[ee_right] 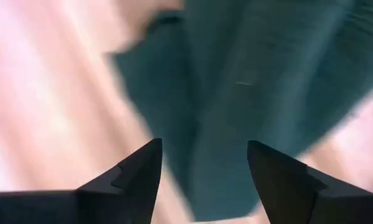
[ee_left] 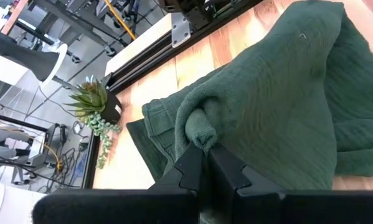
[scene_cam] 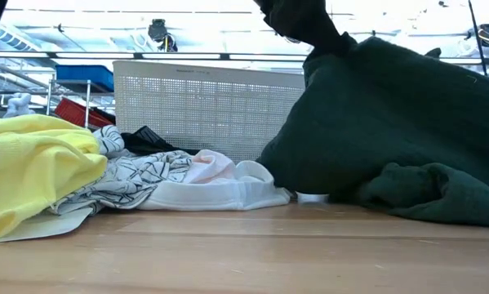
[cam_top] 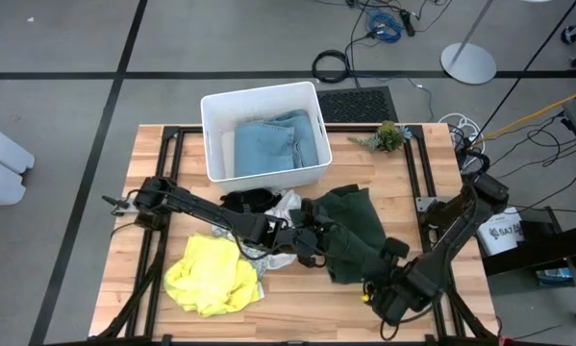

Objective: Fold laundry
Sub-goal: Fold the green polo shirt

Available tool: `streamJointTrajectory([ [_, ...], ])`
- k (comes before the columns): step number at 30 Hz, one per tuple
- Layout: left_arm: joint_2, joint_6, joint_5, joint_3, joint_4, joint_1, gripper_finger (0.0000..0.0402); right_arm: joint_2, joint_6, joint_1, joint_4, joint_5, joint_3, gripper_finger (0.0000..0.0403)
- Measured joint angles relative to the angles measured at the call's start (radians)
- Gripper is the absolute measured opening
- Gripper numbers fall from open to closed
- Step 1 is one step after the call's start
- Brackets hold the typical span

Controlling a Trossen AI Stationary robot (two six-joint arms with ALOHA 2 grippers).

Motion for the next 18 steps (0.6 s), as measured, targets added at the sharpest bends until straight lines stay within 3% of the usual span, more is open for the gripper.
streamJointTrajectory([
  [11, 0.0, -0.002, 0.023, 0.0, -0.011, -0.001, 0.0017, 0.08, 0.06, -0.005, -0.134, 0.043, -0.002, 0.0198],
  [18, 0.0, -0.026, 0.038, 0.0, -0.011, -0.002, 0.0017, 0.102, 0.006, -0.052, -0.047, -0.003, -0.075, 0.0197],
])
